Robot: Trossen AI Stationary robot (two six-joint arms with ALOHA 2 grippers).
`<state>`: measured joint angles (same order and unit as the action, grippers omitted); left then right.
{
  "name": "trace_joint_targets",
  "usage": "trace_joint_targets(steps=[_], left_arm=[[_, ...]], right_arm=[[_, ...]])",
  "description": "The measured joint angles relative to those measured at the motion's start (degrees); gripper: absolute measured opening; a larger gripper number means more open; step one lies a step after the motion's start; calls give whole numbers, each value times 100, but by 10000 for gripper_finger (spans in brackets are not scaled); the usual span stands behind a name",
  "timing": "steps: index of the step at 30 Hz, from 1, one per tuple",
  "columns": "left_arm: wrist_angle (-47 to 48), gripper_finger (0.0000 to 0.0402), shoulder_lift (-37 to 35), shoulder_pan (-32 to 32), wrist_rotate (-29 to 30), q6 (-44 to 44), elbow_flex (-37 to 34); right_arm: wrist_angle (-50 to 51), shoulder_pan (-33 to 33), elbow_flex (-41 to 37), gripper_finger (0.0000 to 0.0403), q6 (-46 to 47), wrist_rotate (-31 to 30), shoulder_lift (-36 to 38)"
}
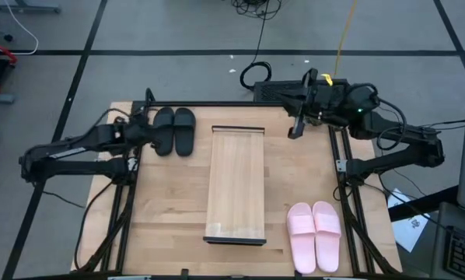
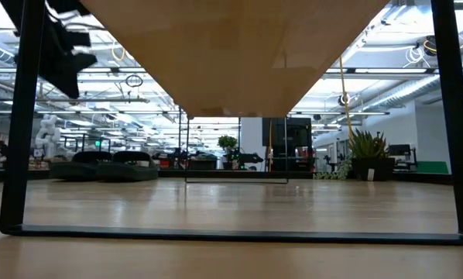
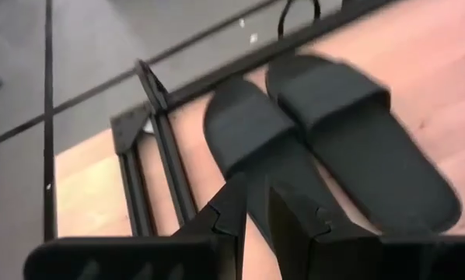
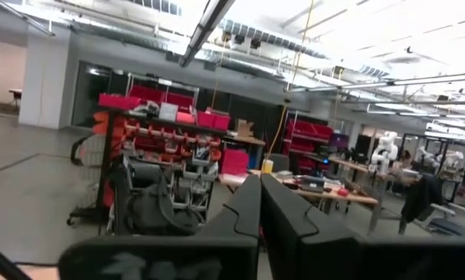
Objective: Pick and place slides into the shelf
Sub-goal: Put the left black slipper on the shelf
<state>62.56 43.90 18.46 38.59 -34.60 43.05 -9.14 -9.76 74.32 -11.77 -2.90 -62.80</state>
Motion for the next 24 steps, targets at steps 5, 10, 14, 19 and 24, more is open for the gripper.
trace_joint_targets(steps=[5, 10, 14, 19, 24], left_arm=[[-322, 54, 505, 295, -227, 547, 26], [-521, 75, 1056, 455, -289, 980, 26], [-662, 114, 1432, 536, -411, 1316, 24], [-669, 166, 1852, 588, -238, 1366, 24], [-675, 192, 2271, 695, 26, 1398, 24]], right_arm=[[-1, 0, 9, 0, 9, -2, 24], [54, 0, 9, 0, 11, -2, 30], [80, 0, 9, 0, 9, -4, 30], [80, 0, 9, 0, -114, -44, 30], [76, 0, 9, 0, -136, -48, 30]])
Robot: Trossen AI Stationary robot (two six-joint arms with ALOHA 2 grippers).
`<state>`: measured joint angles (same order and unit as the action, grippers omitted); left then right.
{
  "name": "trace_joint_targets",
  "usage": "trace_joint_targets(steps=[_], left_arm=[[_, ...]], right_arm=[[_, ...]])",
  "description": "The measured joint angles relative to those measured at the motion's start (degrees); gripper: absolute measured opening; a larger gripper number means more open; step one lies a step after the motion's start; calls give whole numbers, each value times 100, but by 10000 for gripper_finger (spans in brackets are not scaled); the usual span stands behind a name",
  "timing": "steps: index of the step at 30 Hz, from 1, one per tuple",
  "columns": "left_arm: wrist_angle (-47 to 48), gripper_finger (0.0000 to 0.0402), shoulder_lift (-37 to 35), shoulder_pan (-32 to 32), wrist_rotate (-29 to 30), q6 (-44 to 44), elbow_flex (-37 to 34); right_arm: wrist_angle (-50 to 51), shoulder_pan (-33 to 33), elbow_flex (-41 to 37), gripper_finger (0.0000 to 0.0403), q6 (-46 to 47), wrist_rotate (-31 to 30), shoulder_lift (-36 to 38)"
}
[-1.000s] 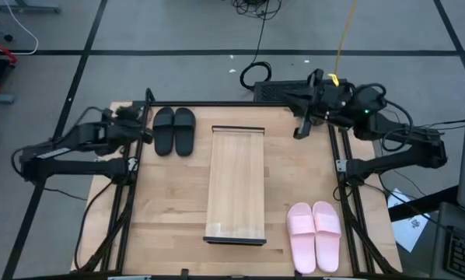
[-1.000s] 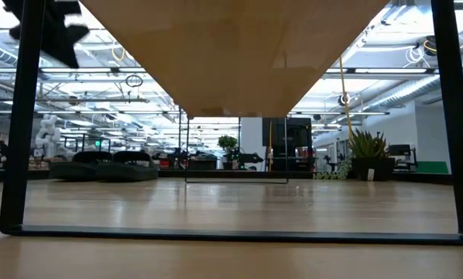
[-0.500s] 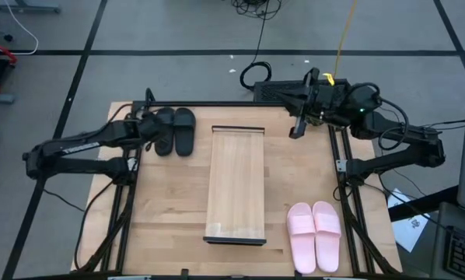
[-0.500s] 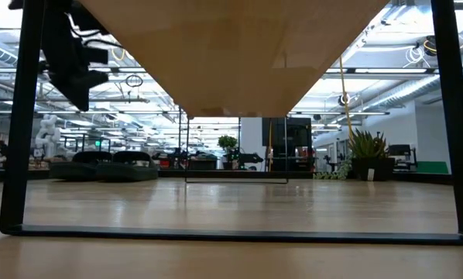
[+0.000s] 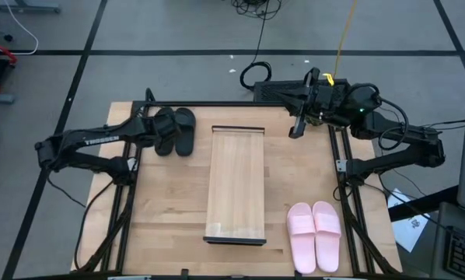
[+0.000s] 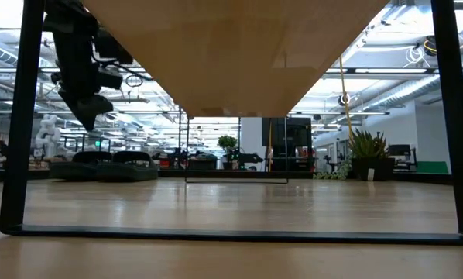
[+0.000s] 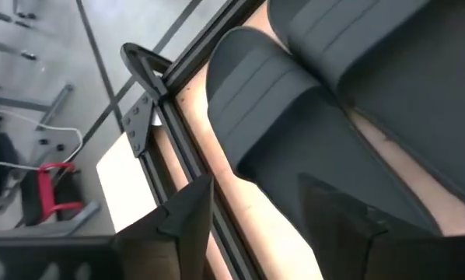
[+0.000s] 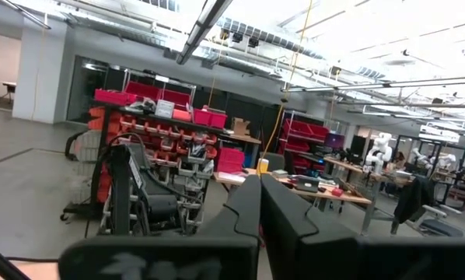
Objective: Pick and place slides into the shelf
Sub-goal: Put the left black slipper on the shelf
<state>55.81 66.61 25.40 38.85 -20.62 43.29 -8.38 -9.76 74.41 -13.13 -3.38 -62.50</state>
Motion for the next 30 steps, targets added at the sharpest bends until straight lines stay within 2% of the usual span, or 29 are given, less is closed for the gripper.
trace_joint_targets(steps=[5, 11, 16, 23, 27, 30], left_arm=[[-111, 199, 477, 107, -42, 177, -19], [-910, 200, 878, 133, 55, 988, -425], [-1248, 200, 910, 149, -31, 1208, -740], [-1294, 200, 773, 74, -217, 1322, -730], [-1384, 200, 760, 50, -738, 1636, -728], [-1430, 200, 764, -34, -695, 1751, -728]], right_arm=[[1, 0, 0, 0, 0, 0, 0], [4, -1, 0, 0, 0, 0, 0], [4, 0, 0, 0, 0, -2, 0], [4, 0, 0, 0, 0, -19, 0], [7, 0, 0, 0, 0, -426, 0], [9, -3, 0, 0, -2, -547, 0]])
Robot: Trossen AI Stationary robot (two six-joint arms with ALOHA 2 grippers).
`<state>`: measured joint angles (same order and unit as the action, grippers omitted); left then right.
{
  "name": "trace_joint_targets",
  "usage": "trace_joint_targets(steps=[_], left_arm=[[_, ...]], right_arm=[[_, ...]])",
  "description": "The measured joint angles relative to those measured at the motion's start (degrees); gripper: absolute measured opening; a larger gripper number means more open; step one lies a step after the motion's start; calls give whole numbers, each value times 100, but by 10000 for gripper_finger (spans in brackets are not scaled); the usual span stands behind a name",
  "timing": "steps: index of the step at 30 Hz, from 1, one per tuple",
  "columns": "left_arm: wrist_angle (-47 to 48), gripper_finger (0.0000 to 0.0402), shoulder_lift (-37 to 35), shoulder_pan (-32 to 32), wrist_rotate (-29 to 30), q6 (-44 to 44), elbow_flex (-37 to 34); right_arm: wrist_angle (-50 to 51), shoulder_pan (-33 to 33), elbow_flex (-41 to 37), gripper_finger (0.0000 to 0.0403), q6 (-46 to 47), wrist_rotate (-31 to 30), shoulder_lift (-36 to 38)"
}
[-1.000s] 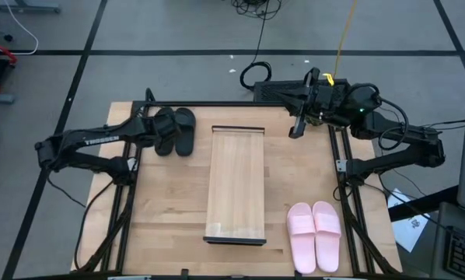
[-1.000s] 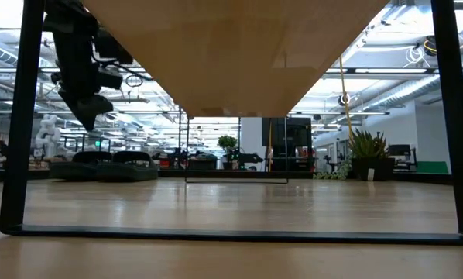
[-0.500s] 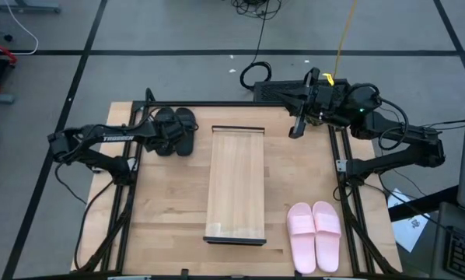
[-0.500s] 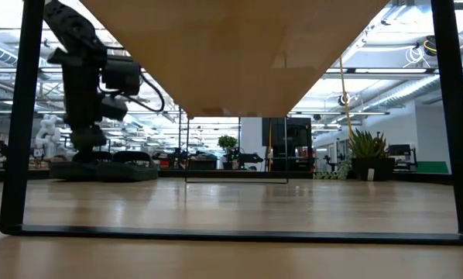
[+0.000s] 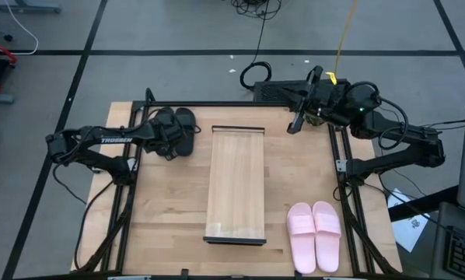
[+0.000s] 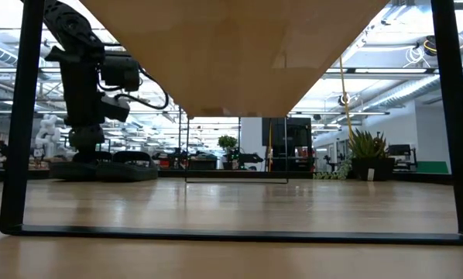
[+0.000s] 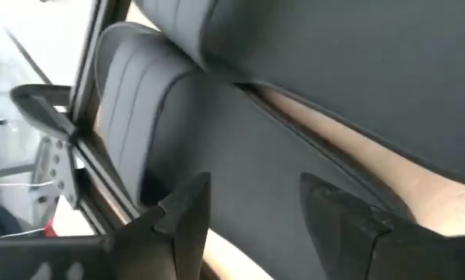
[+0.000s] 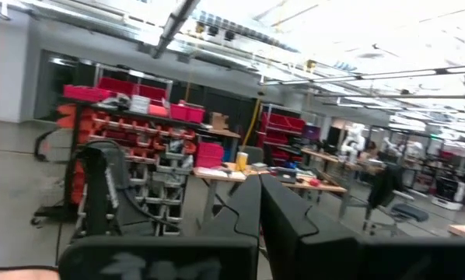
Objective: Pick and place slides into the shelf
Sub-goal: Put the left black slipper on the shelf
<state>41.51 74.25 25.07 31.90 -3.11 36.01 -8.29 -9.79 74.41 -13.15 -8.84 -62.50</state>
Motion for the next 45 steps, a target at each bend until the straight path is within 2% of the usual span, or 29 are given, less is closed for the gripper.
trace_joint_targets(steps=[9, 13, 17, 26, 32, 36, 41, 45], left_arm=[[-27, 200, -1, 4, 150, 128, 0], [-140, 200, -1, 86, 352, 522, 4], [-154, 200, -1, 362, -20, 922, -14], [-138, 200, -1, 644, -371, 1207, -17], [-136, 200, 184, 763, -208, 1761, -187], [-238, 200, 330, 777, -6, 1753, -333], [-266, 200, 351, 707, 632, 1632, -226], [-278, 200, 350, 716, 613, 1617, -223]], right_arm=[[188, 1, 0, 0, 2, -19, 4], [524, 1, -2, 0, 0, -18, 4], [860, 1, -2, 0, 4, -17, 2], [1029, 1, -3, 0, 24, -15, 0], [1029, 1, -4, 0, 24, -15, 0], [1029, 1, -4, 0, 26, -15, 0], [1027, 1, -4, 0, 27, -13, 1], [999, 1, -7, 0, 43, -13, 0]])
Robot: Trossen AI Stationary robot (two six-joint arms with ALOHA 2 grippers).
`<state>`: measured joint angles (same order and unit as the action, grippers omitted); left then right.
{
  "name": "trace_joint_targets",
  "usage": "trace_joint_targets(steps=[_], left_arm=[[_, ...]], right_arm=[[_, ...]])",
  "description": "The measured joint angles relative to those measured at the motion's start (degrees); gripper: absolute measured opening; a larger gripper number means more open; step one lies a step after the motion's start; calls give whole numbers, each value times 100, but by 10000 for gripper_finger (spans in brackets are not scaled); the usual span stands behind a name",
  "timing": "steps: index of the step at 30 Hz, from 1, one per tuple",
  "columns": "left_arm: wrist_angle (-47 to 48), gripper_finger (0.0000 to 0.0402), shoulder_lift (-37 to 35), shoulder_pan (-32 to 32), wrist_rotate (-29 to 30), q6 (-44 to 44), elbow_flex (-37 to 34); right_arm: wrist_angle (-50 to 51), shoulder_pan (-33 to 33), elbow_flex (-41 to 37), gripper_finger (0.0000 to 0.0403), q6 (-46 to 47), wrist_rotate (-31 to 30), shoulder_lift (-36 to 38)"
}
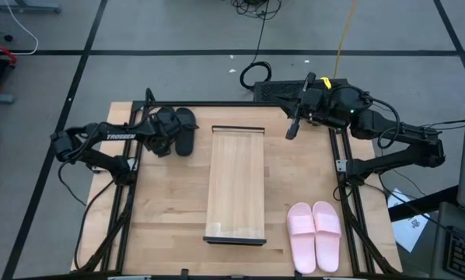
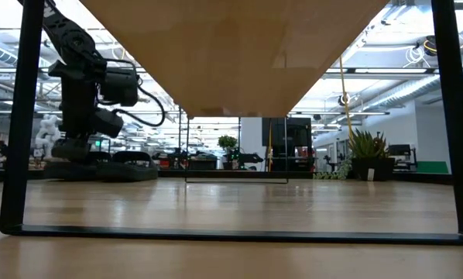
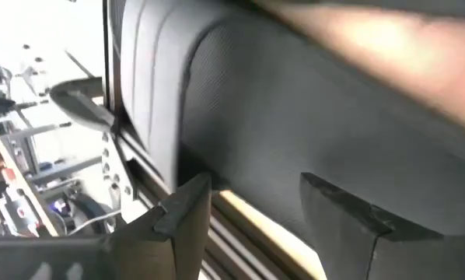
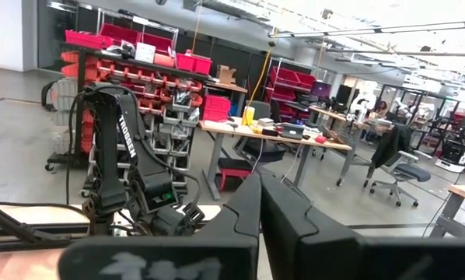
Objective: Pick and place slides into the shelf
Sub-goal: Put the left black slipper on the shelf
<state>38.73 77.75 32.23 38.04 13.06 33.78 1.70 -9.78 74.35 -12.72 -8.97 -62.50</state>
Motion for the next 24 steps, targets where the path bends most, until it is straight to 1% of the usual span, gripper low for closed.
trace_joint_targets(steps=[7, 9, 15, 19, 24], left_arm=[[-215, 200, -6, -39, -79, 16, 7], [-323, 200, -6, -71, -217, 58, 7], [-942, 200, -6, -59, -196, 439, 7], [-1209, 200, 35, 90, -191, 758, 8], [-1218, 200, 326, 379, -199, 827, 9]], right_arm=[[-16, 0, 0, 0, 22, 2, 1], [-16, 0, 0, 0, 56, 2, 0], [-16, 0, 0, 0, 288, 2, 2], [-16, 0, 0, 0, 307, 2, 1], [-16, 2, 0, 0, 453, 4, 0]])
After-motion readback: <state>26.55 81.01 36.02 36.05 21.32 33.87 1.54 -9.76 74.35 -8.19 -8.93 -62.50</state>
